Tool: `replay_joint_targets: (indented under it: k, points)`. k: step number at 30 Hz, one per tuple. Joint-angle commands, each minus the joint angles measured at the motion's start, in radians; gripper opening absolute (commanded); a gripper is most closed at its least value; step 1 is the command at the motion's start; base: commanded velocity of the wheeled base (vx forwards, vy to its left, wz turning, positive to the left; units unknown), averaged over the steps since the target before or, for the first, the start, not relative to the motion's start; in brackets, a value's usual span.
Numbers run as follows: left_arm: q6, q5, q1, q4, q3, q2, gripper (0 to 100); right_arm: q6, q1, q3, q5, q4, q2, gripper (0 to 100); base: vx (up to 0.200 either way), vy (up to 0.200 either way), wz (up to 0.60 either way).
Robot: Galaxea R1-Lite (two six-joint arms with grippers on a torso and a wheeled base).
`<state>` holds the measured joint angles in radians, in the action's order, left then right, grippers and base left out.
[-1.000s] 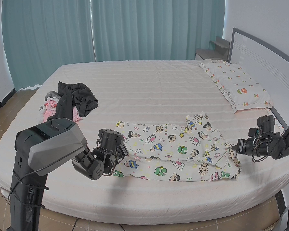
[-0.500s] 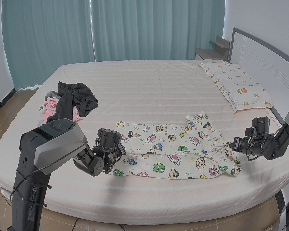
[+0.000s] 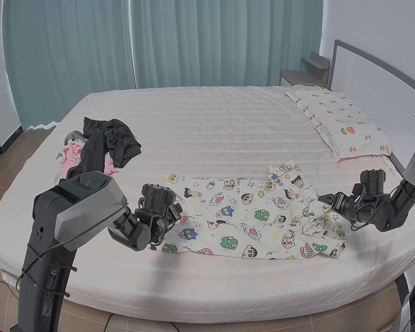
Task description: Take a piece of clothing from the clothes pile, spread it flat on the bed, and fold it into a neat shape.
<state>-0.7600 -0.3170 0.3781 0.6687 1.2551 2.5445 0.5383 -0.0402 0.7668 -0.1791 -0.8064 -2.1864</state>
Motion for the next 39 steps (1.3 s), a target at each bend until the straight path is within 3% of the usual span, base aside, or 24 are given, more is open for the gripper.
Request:
replay_joint_targets:
  k: [1,2,5,8,11,14,20,28,39]
  points:
    - [-0.015,-0.001,-0.047,0.0,-0.034,-0.064,100,0.095,-0.001,-0.055,0.0,-0.004,0.06,100,0.0,0.0,0.0]
    - [-0.016,-0.001,-0.051,0.0,-0.048,-0.076,100,0.123,0.003,-0.063,0.0,-0.004,0.073,100,0.0,0.0,0.0]
    - [-0.055,0.039,-0.062,0.002,-0.154,-0.187,100,0.328,0.062,-0.1,0.003,-0.048,0.109,100,0.0,0.0,0.0]
    - [-0.127,0.125,-0.056,0.005,-0.278,-0.297,100,0.411,0.102,-0.139,0.004,-0.099,0.092,100,0.0,0.0,0.0]
    - [-0.19,0.19,-0.048,0.012,-0.391,-0.382,100,0.413,0.115,-0.162,0.012,-0.14,0.025,100,0.0,0.0,0.0]
    - [-0.229,0.194,-0.034,0.017,-0.457,-0.414,100,0.396,0.114,-0.155,0.053,-0.174,-0.029,100,0.0,0.0,0.0]
    - [-0.291,0.196,-0.016,0.098,-0.526,-0.4,100,0.342,0.106,-0.155,0.075,-0.177,-0.081,100,0.0,0.0,0.0]
    - [-0.308,0.191,0.021,0.195,-0.562,-0.355,100,0.319,0.111,-0.146,0.09,-0.205,-0.115,100,0.0,0.0,0.0]
    - [-0.314,0.19,0.021,0.2,-0.562,-0.348,100,0.273,0.114,-0.078,0.093,-0.191,-0.156,100,0.0,0.0,0.0]
